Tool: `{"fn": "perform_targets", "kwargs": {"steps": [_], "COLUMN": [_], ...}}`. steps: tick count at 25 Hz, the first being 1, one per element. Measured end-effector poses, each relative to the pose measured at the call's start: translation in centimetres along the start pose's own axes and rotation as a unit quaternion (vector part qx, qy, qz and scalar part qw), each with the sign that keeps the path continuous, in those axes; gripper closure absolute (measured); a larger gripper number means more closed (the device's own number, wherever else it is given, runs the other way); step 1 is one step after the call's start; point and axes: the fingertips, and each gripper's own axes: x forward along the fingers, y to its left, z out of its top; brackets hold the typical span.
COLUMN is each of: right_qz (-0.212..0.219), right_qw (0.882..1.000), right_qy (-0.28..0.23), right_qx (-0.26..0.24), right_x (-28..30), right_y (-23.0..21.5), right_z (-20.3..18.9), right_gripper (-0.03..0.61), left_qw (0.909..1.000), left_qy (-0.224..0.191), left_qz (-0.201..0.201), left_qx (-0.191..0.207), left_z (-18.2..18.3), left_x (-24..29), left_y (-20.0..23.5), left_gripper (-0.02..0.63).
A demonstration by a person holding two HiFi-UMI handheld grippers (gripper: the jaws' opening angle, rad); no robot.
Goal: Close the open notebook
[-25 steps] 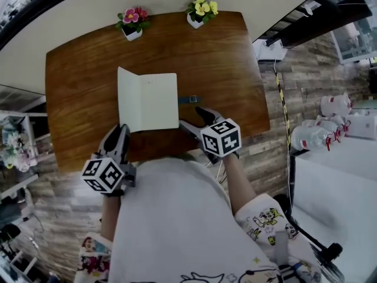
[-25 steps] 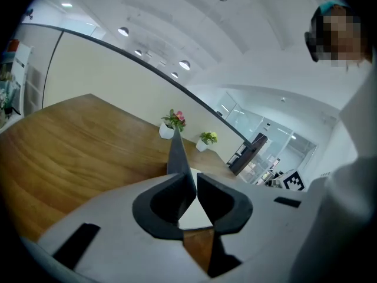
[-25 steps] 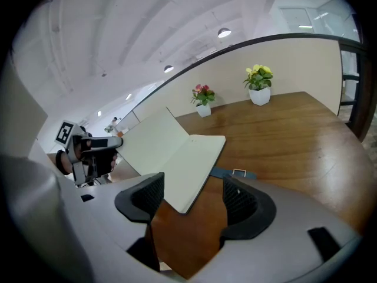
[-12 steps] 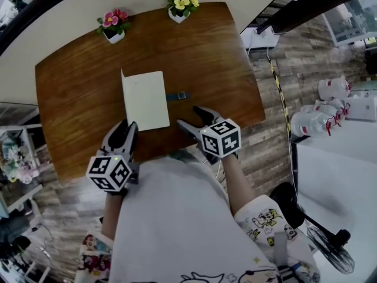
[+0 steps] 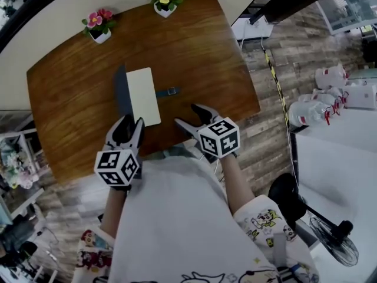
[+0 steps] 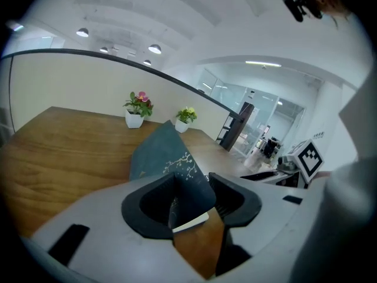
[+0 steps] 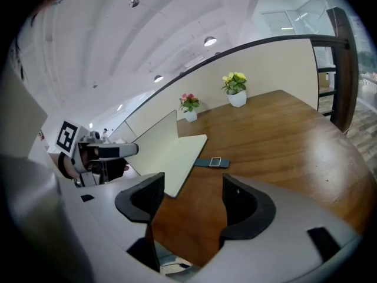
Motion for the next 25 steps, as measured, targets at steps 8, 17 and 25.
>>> {"fn": "perform_targets", "kwargs": {"steps": [8, 17, 25], "right_qz": [-0.009, -0.044, -0.076], "right_qw": [1.000, 0.998, 0.995], "right_qy": [-0.020, -0.043, -0.057], "right_qx": [-0.005, -0.002, -0.011], "right_x": [-1.5, -3.7, -5.4], "right_y": [-0.6, -2.5, -3.4], "right_z": [-0.3, -1.0, -1.5], "right_gripper": [0.276, 0.305, 0.411], "left_qw": [0.9956, 0.9879, 0.9794], "left_qy": [0.040, 0.070, 0.091], "left_qz": [0.051, 0.072, 0.088], "left_qx": [0.068, 0.118, 0.157], "left_z": [-1.7, -3.6, -5.0], "left_x": [2.3, 4.4, 5.7], "left_y": [-1.3, -2.2, -2.7], "left_gripper": [0.434, 0.417, 0.408]}}
